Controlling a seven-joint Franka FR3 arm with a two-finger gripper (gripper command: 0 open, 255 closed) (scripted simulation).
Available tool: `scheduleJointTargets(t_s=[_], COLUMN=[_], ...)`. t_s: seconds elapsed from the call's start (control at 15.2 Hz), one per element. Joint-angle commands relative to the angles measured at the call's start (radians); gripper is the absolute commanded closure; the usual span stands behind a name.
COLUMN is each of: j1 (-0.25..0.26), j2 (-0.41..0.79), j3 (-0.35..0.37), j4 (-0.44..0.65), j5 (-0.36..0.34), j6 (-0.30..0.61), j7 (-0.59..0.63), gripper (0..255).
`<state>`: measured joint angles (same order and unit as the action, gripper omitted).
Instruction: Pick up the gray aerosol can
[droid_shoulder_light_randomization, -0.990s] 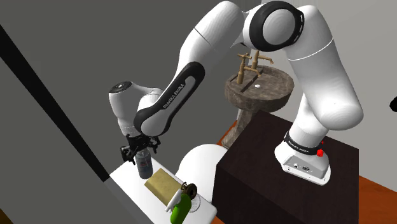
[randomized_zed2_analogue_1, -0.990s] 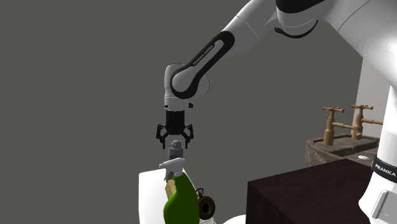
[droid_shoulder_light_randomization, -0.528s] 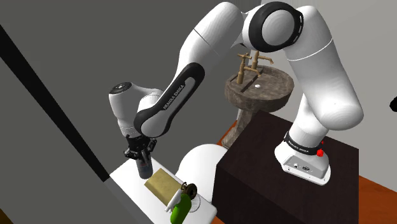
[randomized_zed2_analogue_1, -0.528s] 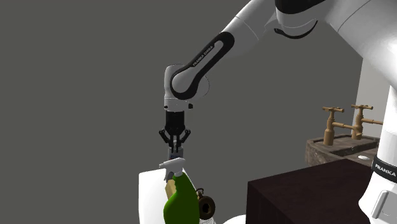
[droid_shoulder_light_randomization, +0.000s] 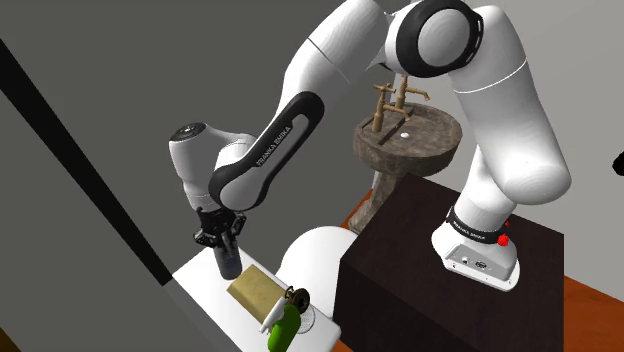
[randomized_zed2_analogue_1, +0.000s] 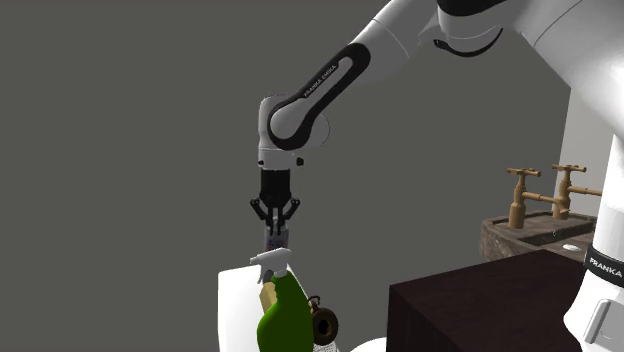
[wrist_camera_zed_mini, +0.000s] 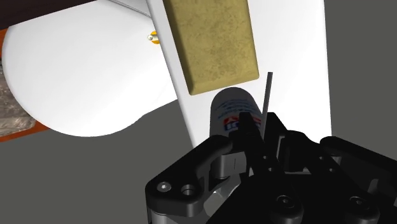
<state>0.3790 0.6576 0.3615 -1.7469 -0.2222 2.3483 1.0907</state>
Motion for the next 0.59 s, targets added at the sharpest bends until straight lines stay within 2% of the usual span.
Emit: scheduleJointTargets(t_s=[0.0,0.53], j1=[-0.004,-0.019], j2=[-0.018,-0.087], j3=[0.006,0.027], j4=[0.003,0.01], j5=[0.007,0.034], j6=[-0.02,-0.093], j7=[-0.003,-0.016], gripper=[255,255])
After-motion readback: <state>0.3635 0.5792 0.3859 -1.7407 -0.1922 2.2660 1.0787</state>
